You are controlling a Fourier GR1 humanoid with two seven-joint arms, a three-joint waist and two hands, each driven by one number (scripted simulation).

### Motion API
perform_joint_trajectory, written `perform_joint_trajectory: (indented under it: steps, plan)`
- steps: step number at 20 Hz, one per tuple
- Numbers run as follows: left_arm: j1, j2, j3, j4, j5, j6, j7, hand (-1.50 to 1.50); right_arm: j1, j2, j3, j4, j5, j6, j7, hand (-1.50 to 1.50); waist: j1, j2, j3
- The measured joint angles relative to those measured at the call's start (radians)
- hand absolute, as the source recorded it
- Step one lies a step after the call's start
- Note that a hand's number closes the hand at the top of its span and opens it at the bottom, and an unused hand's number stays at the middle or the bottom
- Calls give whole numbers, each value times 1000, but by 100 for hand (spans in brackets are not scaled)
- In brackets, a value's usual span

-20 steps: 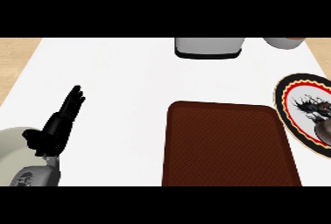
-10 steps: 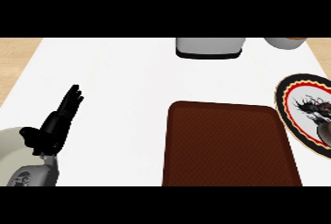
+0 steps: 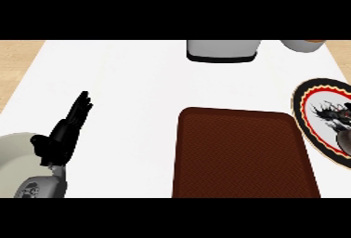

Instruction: Pick the cupcake from the tray and place it in the plate

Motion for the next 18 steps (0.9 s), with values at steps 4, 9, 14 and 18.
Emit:
perform_joint_trajectory:
  steps: [4, 9, 14, 18]
  plan:
    - [7, 3, 10, -8, 5, -8, 4, 0, -43, 16, -46, 77, -38, 5, -25, -150, -1, 0, 1]
    - [-4, -2, 17, 12, 4, -9, 0, 0, -69, 8, -165, 141, -154, 40, -88, -150, -4, 1, 1]
    - [4, 3, 26, 8, 6, -13, -7, 0, -29, -65, -297, 207, -295, 198, -142, -150, -13, 0, 2]
    - [6, 6, 33, 7, 10, -20, -17, 0, 42, -139, -372, 287, -364, 337, -220, -150, -10, 2, 3]
